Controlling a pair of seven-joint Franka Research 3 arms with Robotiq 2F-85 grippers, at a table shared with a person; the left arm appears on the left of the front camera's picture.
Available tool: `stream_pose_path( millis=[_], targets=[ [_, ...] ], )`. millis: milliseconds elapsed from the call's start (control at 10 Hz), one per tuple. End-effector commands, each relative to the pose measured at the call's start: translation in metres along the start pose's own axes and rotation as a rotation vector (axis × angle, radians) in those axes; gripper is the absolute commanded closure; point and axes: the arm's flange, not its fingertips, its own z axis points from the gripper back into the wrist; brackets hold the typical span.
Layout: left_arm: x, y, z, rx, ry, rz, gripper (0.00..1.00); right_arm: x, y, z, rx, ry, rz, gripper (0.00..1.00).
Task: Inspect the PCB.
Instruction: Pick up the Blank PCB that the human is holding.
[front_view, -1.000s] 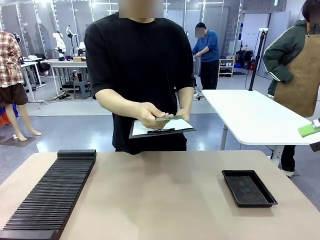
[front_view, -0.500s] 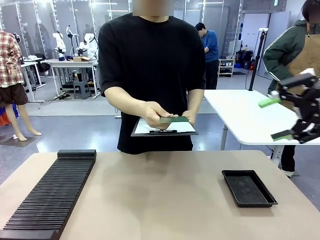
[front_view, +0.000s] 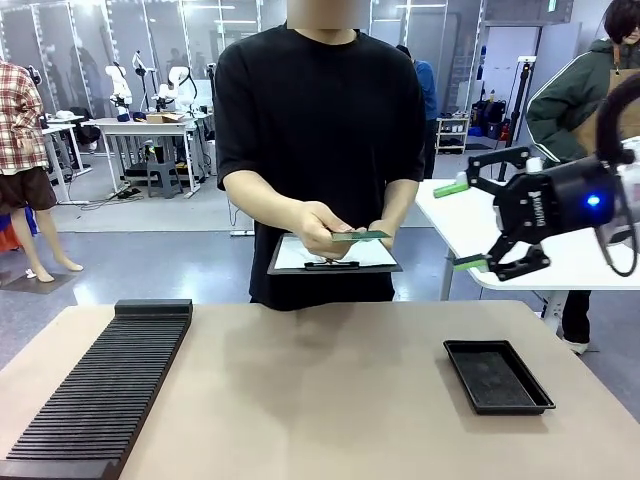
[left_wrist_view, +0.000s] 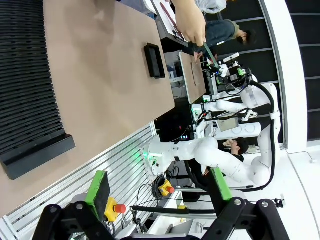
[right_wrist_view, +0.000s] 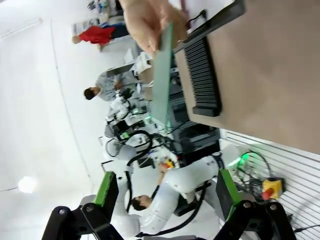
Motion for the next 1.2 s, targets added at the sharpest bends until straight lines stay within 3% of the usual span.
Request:
stream_pose_path(
  millis=[0,400,1000,1100],
  targets=[
    [0.002,0.000,0.001,0.000,0.002,-0.001,0.00,0.017,-0.001,-0.028,0.052,0.011,-0.036,0.00],
    [0.002,0.000,0.001,0.000,0.002,-0.001,0.00,0.039,-0.006,-0.082,0.144,0.057,-0.051,0.00],
    [0.002,0.000,0.001,0.000,0.002,-0.001,0.00,0.064,-0.014,-0.117,0.261,0.127,-0.019,0.00],
    [0.002,0.000,0.001,0.000,0.002,-0.001,0.00,0.064,-0.015,-0.119,0.262,0.132,-0.018,0.13]
  ],
)
